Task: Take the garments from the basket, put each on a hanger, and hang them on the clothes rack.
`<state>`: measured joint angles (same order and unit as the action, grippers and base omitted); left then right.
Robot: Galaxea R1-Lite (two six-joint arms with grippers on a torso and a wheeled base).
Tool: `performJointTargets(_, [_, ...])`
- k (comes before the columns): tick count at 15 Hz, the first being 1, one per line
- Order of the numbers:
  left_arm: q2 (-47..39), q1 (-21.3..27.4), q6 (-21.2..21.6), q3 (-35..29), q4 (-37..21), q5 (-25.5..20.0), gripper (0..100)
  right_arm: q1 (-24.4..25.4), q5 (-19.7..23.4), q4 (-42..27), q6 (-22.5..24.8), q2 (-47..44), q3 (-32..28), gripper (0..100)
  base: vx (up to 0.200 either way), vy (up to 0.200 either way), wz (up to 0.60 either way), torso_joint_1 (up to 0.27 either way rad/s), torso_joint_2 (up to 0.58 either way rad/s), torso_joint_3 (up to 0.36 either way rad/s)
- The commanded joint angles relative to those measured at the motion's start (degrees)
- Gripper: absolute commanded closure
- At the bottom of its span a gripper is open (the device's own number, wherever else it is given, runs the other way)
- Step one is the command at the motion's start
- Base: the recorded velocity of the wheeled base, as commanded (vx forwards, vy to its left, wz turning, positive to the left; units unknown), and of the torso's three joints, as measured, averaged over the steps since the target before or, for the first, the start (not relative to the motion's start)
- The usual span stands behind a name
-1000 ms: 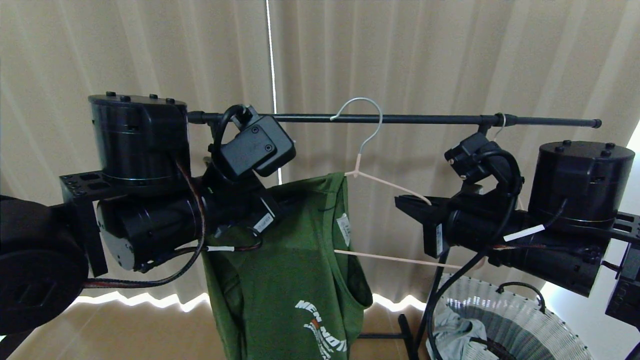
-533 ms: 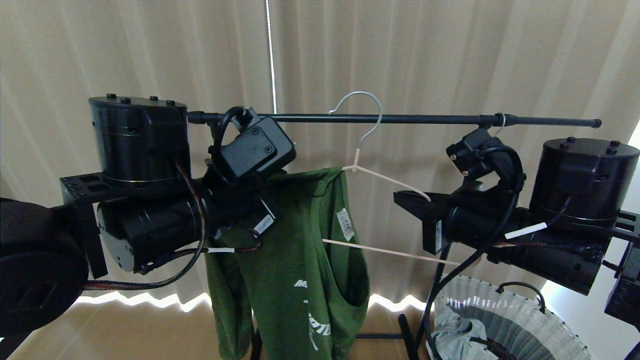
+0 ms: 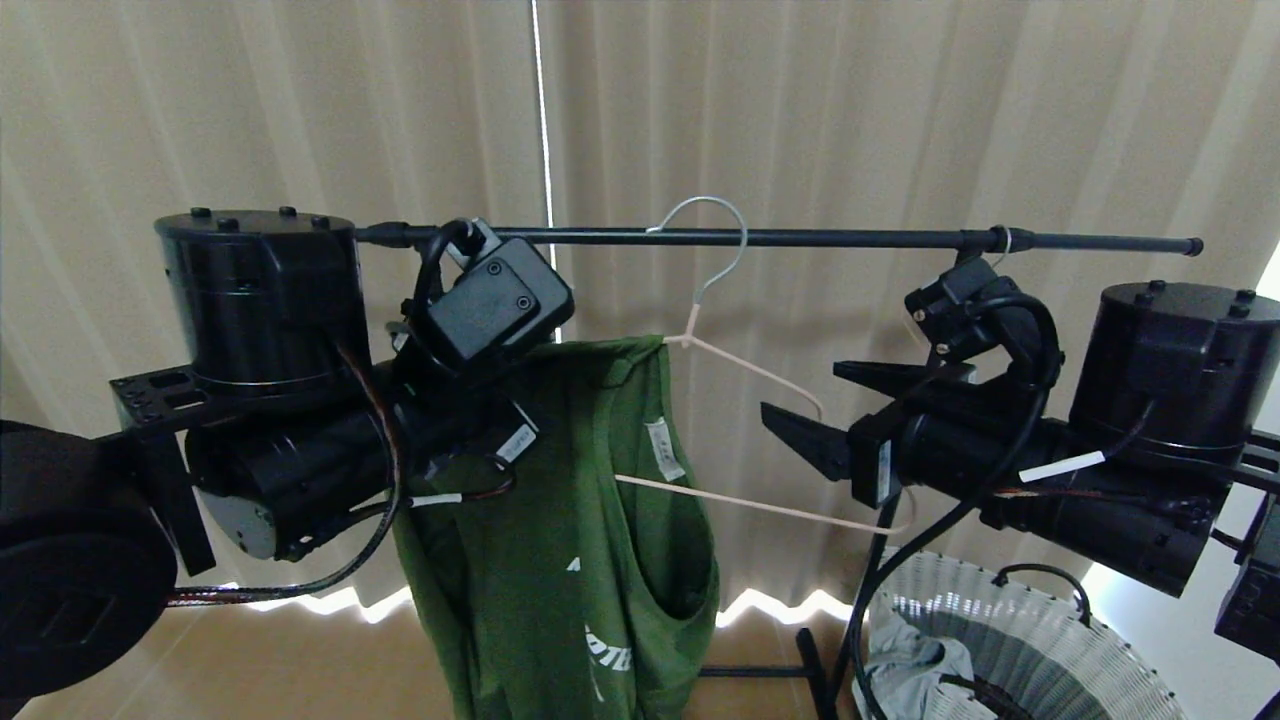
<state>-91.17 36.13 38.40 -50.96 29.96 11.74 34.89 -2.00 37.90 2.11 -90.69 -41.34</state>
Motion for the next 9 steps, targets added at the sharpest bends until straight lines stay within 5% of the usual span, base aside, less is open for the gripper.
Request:
performJointTargets(1, [0.12, -0.36, -0.26, 0.16, 0.18, 2.76, 100, -0.35, -0.02, -0.11, 0.00, 1.39, 1.52, 0, 0.000, 0.000, 0.00, 0.000, 0.00, 0.000])
performJointTargets(4, [0.03, -0.54, -0.70, 0.16, 0.18, 12.78, 100, -0.26, 0.24, 5.96, 0.00, 3.15, 9.96, 0, 0.000, 0.000, 0.00, 0.000, 0.00, 0.000])
performJointTargets(9, [-0.14, -0.19, -5.53, -2.13, 0.18, 14.63, 100, 3.17, 0.15, 8.33, 0.00, 0.16, 12.77, 0, 0.000, 0.000, 0.00, 0.000, 0.00, 0.000])
